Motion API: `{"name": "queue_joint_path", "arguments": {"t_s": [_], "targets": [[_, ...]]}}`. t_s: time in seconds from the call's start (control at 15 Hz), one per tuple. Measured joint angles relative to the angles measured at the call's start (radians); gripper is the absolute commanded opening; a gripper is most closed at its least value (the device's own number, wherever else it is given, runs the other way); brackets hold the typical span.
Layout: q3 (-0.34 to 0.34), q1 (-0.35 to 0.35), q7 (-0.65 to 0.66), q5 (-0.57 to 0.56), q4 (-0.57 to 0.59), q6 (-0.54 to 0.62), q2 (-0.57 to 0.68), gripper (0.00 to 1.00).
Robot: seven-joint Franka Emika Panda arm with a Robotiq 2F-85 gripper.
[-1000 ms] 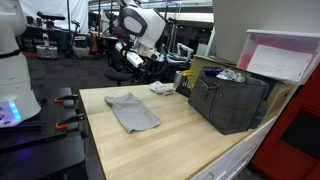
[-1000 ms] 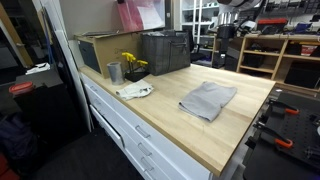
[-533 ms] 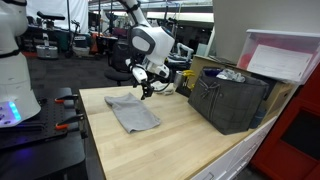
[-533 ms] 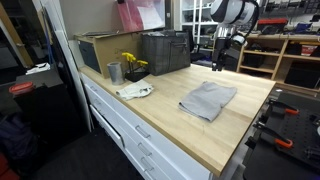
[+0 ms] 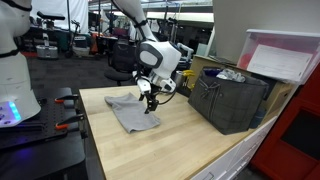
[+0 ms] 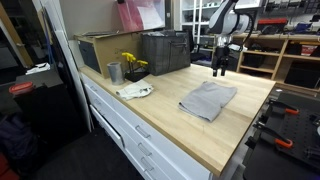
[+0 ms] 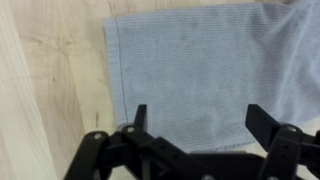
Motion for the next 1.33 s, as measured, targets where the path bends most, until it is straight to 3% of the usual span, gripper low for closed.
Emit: {"name": "queue_joint_path", "arguments": {"t_s": [0.4,0.8,1.33], "targets": [[0.007,-0.028,0.057,-0.031,0.067,0.012,0.086,1.0],[0.032,-0.036,0.066,-0.037,0.078,0.012,0.091,1.0],[0.013,-0.065,0.14,-0.158,0.165,0.006,0.171,1.0]]}}
